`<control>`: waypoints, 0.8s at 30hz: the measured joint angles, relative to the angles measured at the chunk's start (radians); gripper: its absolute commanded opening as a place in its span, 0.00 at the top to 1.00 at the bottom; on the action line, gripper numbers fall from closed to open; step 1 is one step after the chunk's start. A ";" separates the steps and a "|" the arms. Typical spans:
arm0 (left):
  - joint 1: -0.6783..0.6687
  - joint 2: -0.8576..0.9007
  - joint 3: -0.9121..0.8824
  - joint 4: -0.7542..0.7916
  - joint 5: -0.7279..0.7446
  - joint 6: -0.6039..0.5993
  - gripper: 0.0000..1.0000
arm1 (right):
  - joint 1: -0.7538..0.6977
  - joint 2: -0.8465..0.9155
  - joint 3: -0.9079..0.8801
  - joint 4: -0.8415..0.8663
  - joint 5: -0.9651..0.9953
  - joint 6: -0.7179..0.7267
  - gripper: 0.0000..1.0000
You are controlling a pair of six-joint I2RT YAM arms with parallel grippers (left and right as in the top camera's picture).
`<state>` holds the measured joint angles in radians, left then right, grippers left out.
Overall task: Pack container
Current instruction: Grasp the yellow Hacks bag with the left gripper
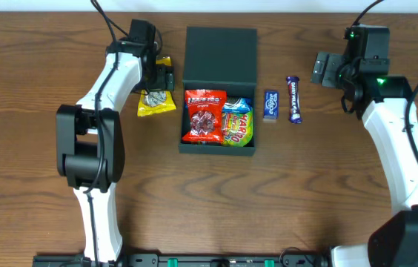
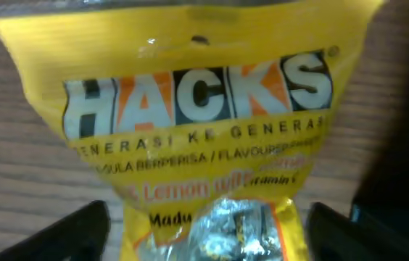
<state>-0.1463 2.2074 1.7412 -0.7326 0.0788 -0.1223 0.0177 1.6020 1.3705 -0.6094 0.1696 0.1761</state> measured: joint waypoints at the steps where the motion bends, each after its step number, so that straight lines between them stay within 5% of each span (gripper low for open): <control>1: 0.000 0.002 0.000 0.005 0.001 0.005 0.24 | 0.000 0.000 0.000 0.000 0.000 0.000 0.01; 4: 0.000 0.005 0.000 0.019 0.001 0.002 0.31 | 0.000 0.000 0.000 0.000 0.000 0.000 0.01; 8: 0.000 0.012 0.000 0.024 0.004 -0.005 0.60 | 0.000 0.000 0.000 0.000 0.000 0.000 0.01; 15: 0.001 0.014 0.000 0.032 0.004 -0.005 0.94 | 0.000 0.000 0.000 0.000 0.000 0.000 0.01; 24: 0.000 0.009 0.008 0.029 0.019 -0.001 0.94 | 0.000 0.000 0.000 0.000 0.000 0.000 0.01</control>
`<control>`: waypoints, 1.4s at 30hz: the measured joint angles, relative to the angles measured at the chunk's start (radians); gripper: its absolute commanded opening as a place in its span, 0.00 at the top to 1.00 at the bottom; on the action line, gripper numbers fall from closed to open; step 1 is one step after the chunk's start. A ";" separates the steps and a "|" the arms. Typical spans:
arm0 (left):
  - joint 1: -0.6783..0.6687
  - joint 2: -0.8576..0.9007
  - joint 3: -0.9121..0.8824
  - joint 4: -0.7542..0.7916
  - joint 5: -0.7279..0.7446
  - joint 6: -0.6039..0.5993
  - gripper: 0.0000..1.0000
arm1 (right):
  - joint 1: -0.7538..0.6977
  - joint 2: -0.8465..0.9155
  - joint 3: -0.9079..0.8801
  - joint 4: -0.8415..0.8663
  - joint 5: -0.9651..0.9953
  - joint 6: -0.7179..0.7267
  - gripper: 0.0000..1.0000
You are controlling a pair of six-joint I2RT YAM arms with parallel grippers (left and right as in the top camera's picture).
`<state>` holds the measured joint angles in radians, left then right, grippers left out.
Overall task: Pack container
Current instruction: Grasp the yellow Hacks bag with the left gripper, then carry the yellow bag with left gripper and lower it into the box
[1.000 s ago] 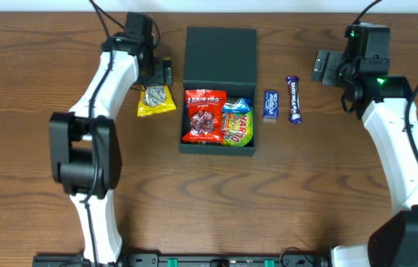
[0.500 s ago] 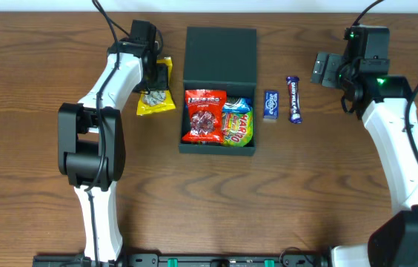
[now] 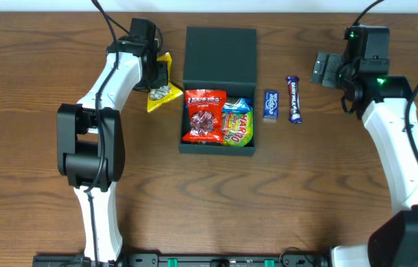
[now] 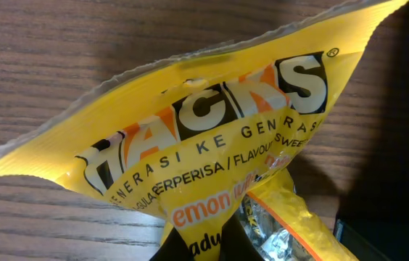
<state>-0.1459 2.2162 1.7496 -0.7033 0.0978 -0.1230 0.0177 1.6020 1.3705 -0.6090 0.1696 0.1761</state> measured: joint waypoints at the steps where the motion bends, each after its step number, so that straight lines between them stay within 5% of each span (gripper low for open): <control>1: 0.000 0.000 0.000 -0.004 0.000 0.000 0.94 | 0.000 0.000 0.000 0.000 0.000 0.000 0.01; 19: -0.024 -0.309 0.013 -0.048 -0.086 0.001 0.94 | 0.000 0.000 0.000 0.000 0.000 0.000 0.01; 42: -0.463 -0.320 0.010 -0.145 0.008 -0.038 0.94 | -0.048 0.000 0.000 0.026 0.004 0.000 0.01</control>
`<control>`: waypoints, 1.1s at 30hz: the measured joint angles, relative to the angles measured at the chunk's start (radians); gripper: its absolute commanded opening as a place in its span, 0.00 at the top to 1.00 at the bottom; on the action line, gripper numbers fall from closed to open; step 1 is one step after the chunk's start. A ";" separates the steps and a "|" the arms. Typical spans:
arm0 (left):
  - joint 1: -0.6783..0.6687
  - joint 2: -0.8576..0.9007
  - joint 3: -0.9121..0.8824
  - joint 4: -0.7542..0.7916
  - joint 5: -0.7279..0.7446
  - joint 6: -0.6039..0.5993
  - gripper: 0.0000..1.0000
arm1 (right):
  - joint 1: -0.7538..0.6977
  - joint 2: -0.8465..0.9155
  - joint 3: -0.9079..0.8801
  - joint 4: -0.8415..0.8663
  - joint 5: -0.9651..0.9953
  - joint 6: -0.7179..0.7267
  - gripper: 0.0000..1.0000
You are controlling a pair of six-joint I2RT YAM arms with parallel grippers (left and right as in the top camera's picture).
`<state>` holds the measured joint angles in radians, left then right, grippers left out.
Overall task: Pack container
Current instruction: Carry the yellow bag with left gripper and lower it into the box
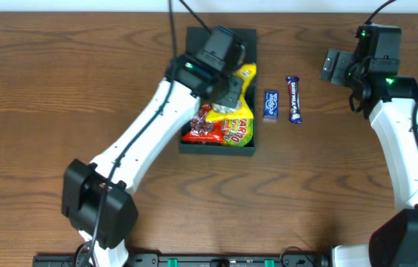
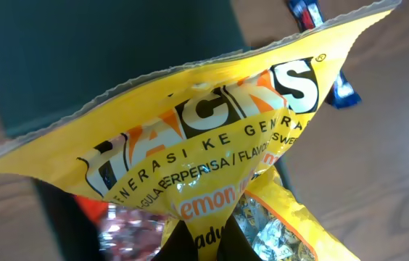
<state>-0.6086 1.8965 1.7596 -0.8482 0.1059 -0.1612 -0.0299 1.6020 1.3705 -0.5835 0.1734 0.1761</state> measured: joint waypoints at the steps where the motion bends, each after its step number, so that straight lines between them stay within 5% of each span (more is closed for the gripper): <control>1: -0.009 0.008 -0.002 0.000 0.000 0.000 0.94 | 0.000 0.000 0.000 0.002 0.000 0.000 0.01; 33: 0.006 0.283 0.003 -0.032 0.191 -0.048 0.94 | 0.000 0.000 0.000 0.005 0.000 0.000 0.01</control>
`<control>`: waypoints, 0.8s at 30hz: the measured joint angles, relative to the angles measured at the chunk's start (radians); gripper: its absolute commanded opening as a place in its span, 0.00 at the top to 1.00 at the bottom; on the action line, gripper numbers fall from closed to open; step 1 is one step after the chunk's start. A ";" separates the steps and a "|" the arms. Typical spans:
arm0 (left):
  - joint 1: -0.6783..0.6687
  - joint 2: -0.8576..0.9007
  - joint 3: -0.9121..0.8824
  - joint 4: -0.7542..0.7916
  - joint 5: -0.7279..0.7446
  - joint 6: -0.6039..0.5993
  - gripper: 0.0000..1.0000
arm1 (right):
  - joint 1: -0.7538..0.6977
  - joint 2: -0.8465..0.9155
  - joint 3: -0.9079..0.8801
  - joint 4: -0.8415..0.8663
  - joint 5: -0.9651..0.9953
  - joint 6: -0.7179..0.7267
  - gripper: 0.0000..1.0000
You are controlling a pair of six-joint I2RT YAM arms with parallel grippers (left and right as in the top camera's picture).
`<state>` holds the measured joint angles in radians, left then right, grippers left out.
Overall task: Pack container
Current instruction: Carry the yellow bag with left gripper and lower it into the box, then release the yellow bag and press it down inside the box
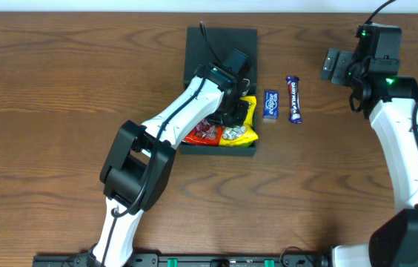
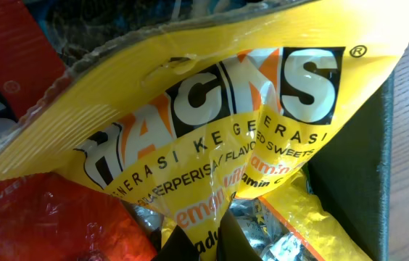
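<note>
The yellow Hacks candy bag (image 1: 242, 122) (image 2: 212, 123) lies low inside the dark box (image 1: 252, 150), over the right half, with my left gripper (image 1: 231, 113) (image 2: 215, 243) shut on its lower part. A red candy bag (image 1: 203, 133) (image 2: 38, 210) lies under it to the left. The box's open lid (image 1: 220, 44) stands behind. Two small bars, a blue one (image 1: 270, 104) and a purple one (image 1: 293, 99), lie on the table right of the box. My right gripper (image 1: 333, 65) hovers at the far right, away from them; its jaws are not readable.
Brown wooden table (image 1: 305, 193). The left arm reaches across the box from the left. The box wall (image 2: 349, 196) shows dark at the right of the left wrist view.
My left gripper has gone from above the box's back edge down into the box, still shut on the yellow bag, which now rests over the colourful bag on the right side.
The yellow bag lay on the table left of the box with my left gripper open around it. Then the gripper was shut on it and it was lifted. Later it hung over the box, and now it sits down inside. The right arm barely moved.
</note>
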<state>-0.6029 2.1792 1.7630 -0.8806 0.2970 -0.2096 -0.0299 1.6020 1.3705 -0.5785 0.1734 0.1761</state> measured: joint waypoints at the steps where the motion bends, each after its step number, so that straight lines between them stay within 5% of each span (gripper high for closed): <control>1: 0.003 -0.002 0.000 0.000 0.003 0.000 0.94 | 0.000 0.000 0.000 0.000 0.000 0.000 0.01; 4: 0.010 -0.012 -0.001 0.002 0.003 0.002 0.91 | 0.000 0.000 0.000 0.000 0.000 0.000 0.01; 6: 0.014 -0.031 -0.005 0.007 -0.012 0.016 0.70 | 0.000 0.000 0.000 0.000 0.000 0.000 0.01; 8: 0.019 -0.059 -0.009 0.015 -0.027 0.036 0.37 | 0.000 0.000 0.000 0.000 0.000 0.000 0.01; 10: 0.024 -0.102 -0.010 0.027 -0.043 0.055 0.28 | 0.000 0.000 0.000 0.000 0.000 0.000 0.01; 12: 0.027 -0.156 -0.010 0.041 -0.053 0.080 0.35 | 0.000 0.000 0.000 0.000 0.000 0.000 0.01; 15: 0.027 -0.230 -0.010 0.052 -0.061 0.124 0.90 | 0.000 0.000 0.000 0.000 0.000 0.000 0.01; 24: 0.024 -0.256 -0.010 -0.034 0.024 0.336 0.94 | 0.000 0.000 0.000 0.000 0.000 0.000 0.01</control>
<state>-0.5793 1.9232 1.7527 -0.9142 0.3210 0.1261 -0.0299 1.6020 1.3705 -0.5781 0.1738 0.1761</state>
